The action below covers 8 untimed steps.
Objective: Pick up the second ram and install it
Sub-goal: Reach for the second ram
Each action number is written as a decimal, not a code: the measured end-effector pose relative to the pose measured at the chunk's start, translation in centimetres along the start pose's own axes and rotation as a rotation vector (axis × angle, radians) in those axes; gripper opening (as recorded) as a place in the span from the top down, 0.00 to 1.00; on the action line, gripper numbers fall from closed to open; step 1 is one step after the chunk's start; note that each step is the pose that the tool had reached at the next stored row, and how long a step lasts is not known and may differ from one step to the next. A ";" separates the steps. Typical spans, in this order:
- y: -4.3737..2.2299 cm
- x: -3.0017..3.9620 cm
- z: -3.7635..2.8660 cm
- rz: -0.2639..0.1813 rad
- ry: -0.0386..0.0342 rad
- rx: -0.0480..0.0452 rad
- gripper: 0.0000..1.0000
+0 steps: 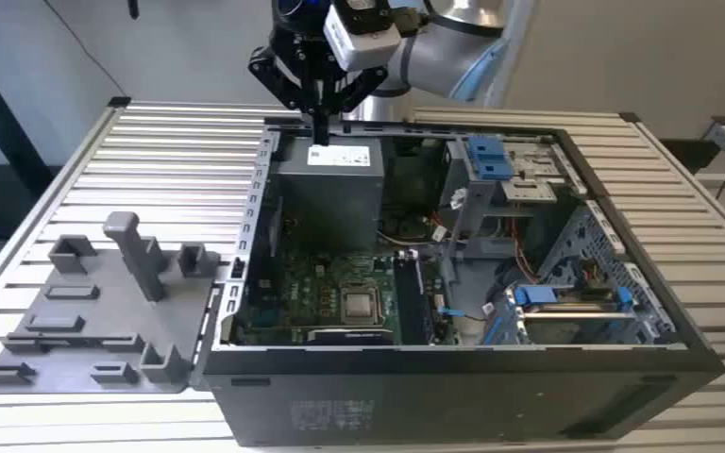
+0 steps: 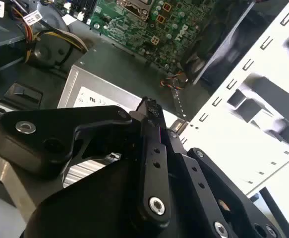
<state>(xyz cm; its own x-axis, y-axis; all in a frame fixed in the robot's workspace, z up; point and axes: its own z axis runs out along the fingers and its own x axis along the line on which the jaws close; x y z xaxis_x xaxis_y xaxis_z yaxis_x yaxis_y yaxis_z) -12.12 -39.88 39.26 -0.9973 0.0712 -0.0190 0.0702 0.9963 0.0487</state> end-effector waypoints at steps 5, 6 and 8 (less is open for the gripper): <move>0.00 0.00 0.00 0.000 0.0000 -0.0001 0.89; 0.00 0.03 0.00 0.000 0.0000 -0.0001 0.89; -0.01 0.14 0.00 0.000 0.0000 0.0000 0.89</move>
<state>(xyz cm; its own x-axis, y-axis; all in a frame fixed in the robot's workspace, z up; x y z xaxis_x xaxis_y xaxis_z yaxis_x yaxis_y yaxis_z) -12.26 -39.88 39.26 -0.9973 0.0713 -0.0190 0.0703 0.9963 0.0488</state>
